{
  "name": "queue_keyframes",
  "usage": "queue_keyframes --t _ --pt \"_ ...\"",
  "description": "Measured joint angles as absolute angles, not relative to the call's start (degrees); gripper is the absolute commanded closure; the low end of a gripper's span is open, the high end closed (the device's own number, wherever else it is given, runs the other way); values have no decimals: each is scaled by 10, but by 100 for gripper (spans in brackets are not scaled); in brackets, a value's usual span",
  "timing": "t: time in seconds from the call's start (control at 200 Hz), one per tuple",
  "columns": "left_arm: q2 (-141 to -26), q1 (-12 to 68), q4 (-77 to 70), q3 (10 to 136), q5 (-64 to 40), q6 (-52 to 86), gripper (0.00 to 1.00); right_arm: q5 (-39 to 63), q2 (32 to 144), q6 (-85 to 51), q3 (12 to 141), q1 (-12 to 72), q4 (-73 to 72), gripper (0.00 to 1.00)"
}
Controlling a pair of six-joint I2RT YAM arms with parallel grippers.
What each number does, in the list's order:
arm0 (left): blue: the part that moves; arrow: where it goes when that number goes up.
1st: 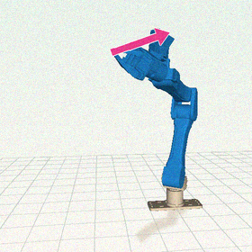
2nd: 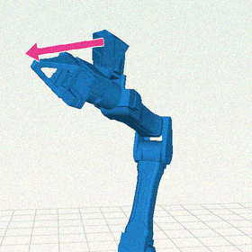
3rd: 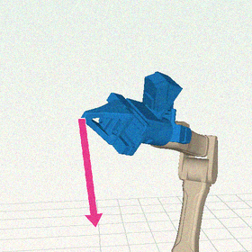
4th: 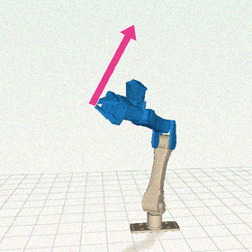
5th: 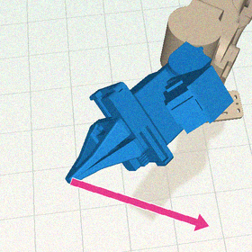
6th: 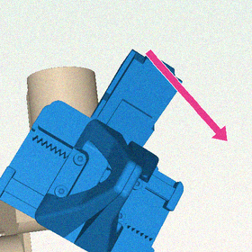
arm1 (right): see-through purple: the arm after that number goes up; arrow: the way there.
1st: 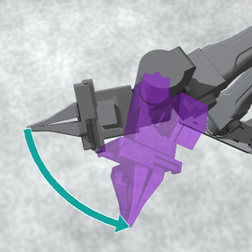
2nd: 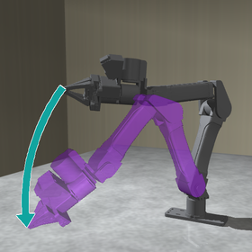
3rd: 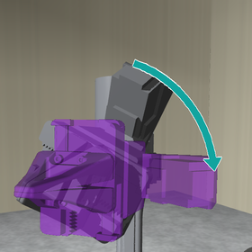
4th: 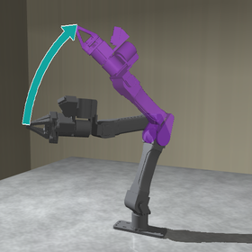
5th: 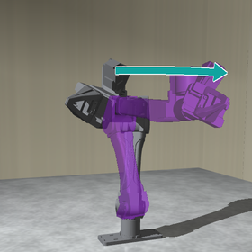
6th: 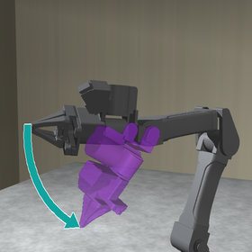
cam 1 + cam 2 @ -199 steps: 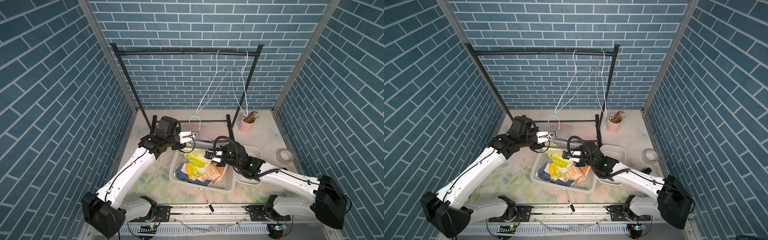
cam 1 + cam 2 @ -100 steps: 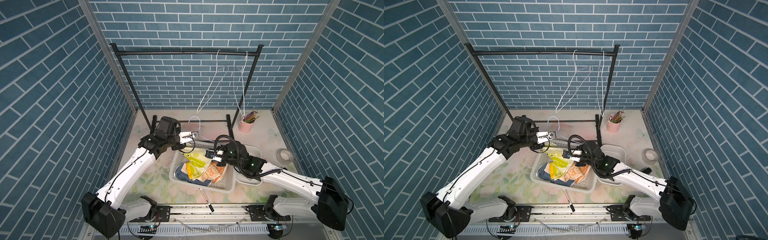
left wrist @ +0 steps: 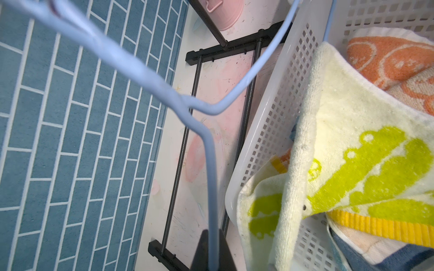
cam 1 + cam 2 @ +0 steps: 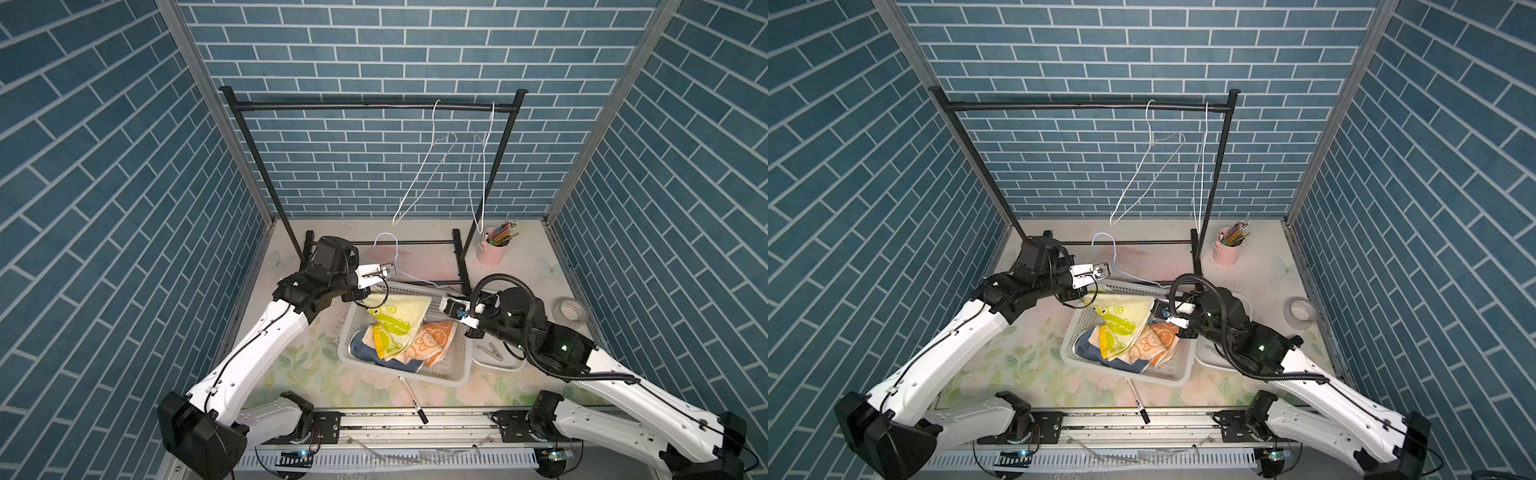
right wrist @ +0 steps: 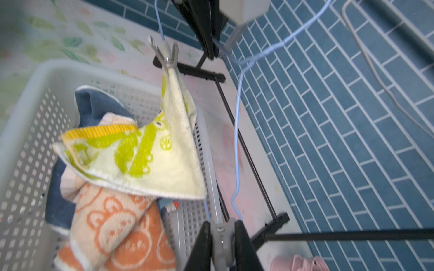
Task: Remove the clothespins securing towels to the hanger
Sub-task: Remove the clothespin from the hanger, then place the clothespin in the storage box.
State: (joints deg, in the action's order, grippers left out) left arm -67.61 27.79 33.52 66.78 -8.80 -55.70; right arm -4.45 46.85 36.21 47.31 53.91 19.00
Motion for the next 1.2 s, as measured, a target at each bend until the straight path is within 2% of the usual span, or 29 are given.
queue_keyframes --t 0.24,0.38,0.5,0.565,0.68,0.745,0.88,1.2 --pt "-674 278 328 666 -85 -557 100 -156 396 358 462 530 353 99" --pt "-674 278 326 666 -85 -557 100 -185 396 357 430 476 401 99" --pt "-674 278 326 666 -85 -557 100 -184 427 347 412 418 423 84" --pt "-674 278 326 666 -86 -557 100 -179 448 343 407 402 425 73" --pt "-674 278 327 666 -86 -557 100 -165 470 331 404 385 425 46" --pt "-674 278 327 666 -86 -557 100 -161 475 326 405 378 423 37" --pt "-674 278 327 666 -86 -558 100 -157 485 314 406 362 426 31" --pt "-670 295 327 666 -73 -579 100 -114 489 265 511 356 434 28"
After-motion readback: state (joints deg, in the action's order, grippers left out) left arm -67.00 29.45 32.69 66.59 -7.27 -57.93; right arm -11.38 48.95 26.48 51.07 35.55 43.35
